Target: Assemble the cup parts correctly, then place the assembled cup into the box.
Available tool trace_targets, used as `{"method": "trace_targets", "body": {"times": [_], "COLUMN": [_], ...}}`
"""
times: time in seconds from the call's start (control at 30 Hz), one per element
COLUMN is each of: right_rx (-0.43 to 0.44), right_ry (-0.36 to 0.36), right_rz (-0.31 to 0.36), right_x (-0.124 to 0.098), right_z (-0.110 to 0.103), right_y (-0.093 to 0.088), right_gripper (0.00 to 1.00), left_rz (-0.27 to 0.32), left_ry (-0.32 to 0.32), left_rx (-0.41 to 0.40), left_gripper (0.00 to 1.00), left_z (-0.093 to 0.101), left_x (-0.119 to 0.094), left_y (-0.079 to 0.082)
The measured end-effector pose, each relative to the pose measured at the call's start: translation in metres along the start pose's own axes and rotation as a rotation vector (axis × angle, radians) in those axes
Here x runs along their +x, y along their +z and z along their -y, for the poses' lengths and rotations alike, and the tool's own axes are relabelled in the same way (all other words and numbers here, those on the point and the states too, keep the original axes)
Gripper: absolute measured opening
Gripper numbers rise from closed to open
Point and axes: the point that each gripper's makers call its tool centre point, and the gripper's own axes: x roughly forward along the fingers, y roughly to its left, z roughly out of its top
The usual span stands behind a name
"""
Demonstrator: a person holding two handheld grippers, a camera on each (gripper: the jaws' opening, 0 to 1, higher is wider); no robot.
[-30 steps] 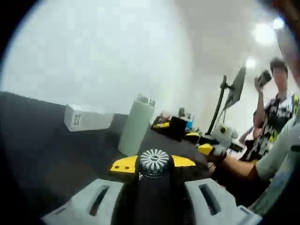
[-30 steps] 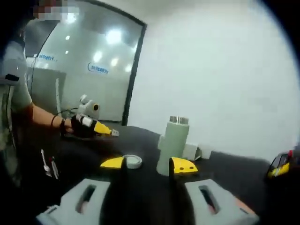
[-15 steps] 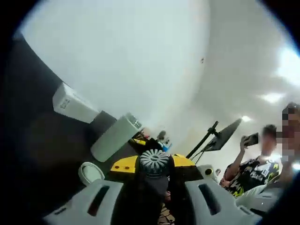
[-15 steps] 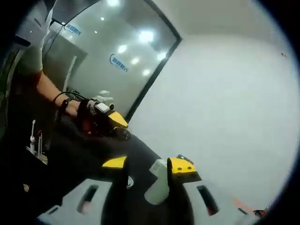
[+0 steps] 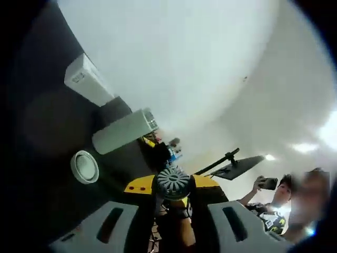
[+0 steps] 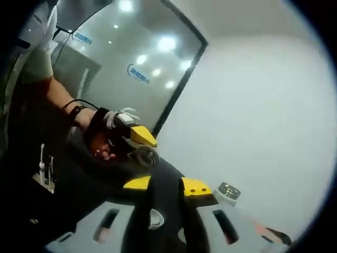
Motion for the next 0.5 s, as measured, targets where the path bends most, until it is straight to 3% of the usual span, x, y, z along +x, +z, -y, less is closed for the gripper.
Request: {"method": "trace_targets", "body": {"times": [0.17, 0.5], "right_rx": [-0.028, -0.046], "right_ry": [0.0, -0.04], "right_rz": [0.008, 0.051], "right_x": [0.012, 0.018], "right_z": [-0.001, -0.01], "right_y": [0.007, 0.015], "right_gripper": [0.11, 0.11], "left_rz": [-0.005, 0.024], "left_ry": [-0.01, -0.023], "left_rx": [-0.009, -0.034], "left_gripper": [0.21, 0.21], "left_z": [0.002, 0.003], "left_x": [0.003, 0.004], "left_y": [-0.002, 0.005]}}
